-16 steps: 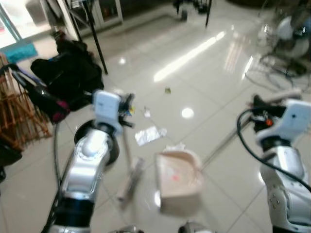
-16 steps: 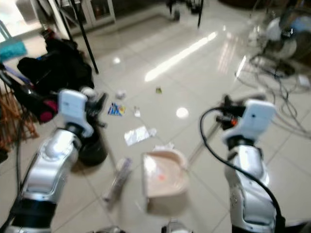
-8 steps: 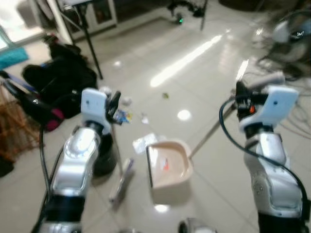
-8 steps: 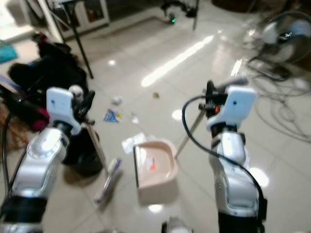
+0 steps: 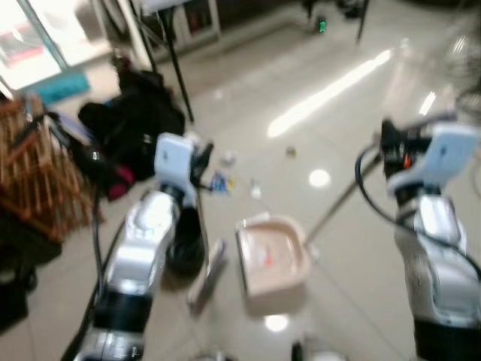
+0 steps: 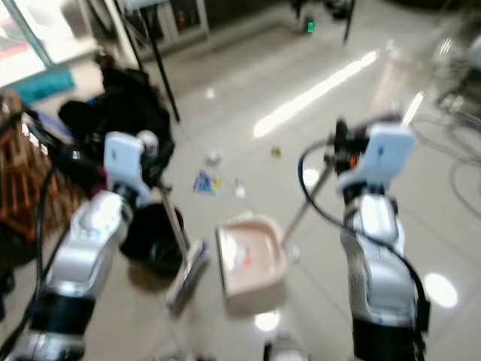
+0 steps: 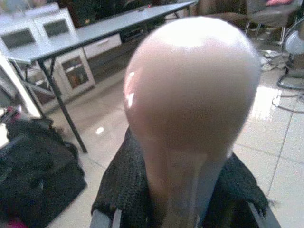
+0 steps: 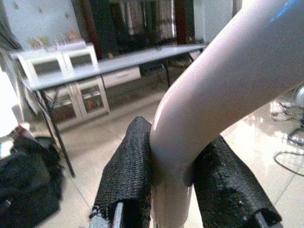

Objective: Sweep floor

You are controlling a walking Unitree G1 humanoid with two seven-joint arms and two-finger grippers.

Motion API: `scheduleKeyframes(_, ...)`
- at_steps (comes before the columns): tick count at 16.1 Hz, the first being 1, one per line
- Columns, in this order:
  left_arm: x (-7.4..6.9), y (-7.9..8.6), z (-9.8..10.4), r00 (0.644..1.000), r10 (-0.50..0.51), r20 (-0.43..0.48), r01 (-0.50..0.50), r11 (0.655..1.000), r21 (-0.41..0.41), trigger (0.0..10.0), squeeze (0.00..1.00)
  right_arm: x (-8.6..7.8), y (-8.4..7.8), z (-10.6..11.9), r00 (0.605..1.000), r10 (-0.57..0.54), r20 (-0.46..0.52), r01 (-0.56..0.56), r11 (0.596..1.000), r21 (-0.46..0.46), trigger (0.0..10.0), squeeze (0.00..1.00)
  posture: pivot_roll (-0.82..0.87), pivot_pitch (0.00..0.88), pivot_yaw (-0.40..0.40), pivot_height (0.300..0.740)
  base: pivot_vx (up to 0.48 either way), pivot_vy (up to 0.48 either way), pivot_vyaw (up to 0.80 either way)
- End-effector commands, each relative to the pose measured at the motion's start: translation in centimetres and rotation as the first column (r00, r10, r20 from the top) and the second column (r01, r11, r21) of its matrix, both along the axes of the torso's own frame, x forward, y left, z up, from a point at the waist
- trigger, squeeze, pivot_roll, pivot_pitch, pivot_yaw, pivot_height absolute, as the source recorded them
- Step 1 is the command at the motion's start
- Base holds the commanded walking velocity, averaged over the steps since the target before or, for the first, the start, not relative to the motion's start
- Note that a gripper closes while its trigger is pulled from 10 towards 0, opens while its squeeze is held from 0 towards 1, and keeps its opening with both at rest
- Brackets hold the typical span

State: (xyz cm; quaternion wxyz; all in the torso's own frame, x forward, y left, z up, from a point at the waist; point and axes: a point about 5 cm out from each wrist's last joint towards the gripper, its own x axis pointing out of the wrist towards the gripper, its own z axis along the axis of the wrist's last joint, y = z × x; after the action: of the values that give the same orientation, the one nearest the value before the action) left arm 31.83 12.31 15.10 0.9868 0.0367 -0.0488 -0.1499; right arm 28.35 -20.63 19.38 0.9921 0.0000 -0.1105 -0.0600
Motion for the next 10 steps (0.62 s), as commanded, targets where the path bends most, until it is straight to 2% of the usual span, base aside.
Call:
scheduleKeyframes(1, 0.0, 0.1, 0.5, 0.999, 0.007, 0.034, -0.006, 1.0, -0.009, 10.0, 0.0, -0.5, -0.2, 1.6, 0.998, -0.023, 0.063, 0.025, 0.999, -0.031, 10.0, 0.0, -0.12, 0.111, 0.071, 0.74, 0.39, 0.0, 0.0)
scheduleKeyframes(3, -0.3, 0.6, 0.0, 0.997, 0.058, 0.047, -0.058, 0.998, -0.017, 10.0, 0.0, -0.7, 0.4, 1.0, 0.999, -0.001, 0.051, 0.003, 0.999, -0.048, 10.0, 0.0, -0.12, 0.111, 0.019, 0.74, 0.394, 0.0, 0.0)
scheduleKeyframes(7, -0.3, 1.9, 0.4, 0.987, 0.138, 0.085, -0.138, 0.99, 0.003, 10.0, 0.0, -0.7, 0.8, 0.6, 0.999, 0.014, 0.033, -0.012, 0.999, -0.039, 10.0, 0.0, -0.1, 0.126, 0.003, 0.74, 0.393, 0.0, 0.0)
scheduleKeyframes(9, -0.3, 2.7, 0.6, 0.971, 0.21, 0.117, -0.217, 0.975, 0.05, 10.0, 0.0, -0.6, 0.7, 0.9, 0.999, 0.005, 0.044, -0.003, 0.999, -0.036, 10.0, 0.0, -0.1, 0.135, 0.006, 0.74, 0.371, 0.0, 0.0)
scheduleKeyframes(10, -0.3, 2.7, 0.7, 0.963, 0.226, 0.146, -0.235, 0.971, 0.044, 10.0, 0.0, -0.6, 0.6, 0.9, 0.999, 0.003, 0.045, -0.001, 0.999, -0.036, 10.0, 0.0, -0.1, 0.139, 0.006, 0.74, 0.0, 0.0, 0.0)
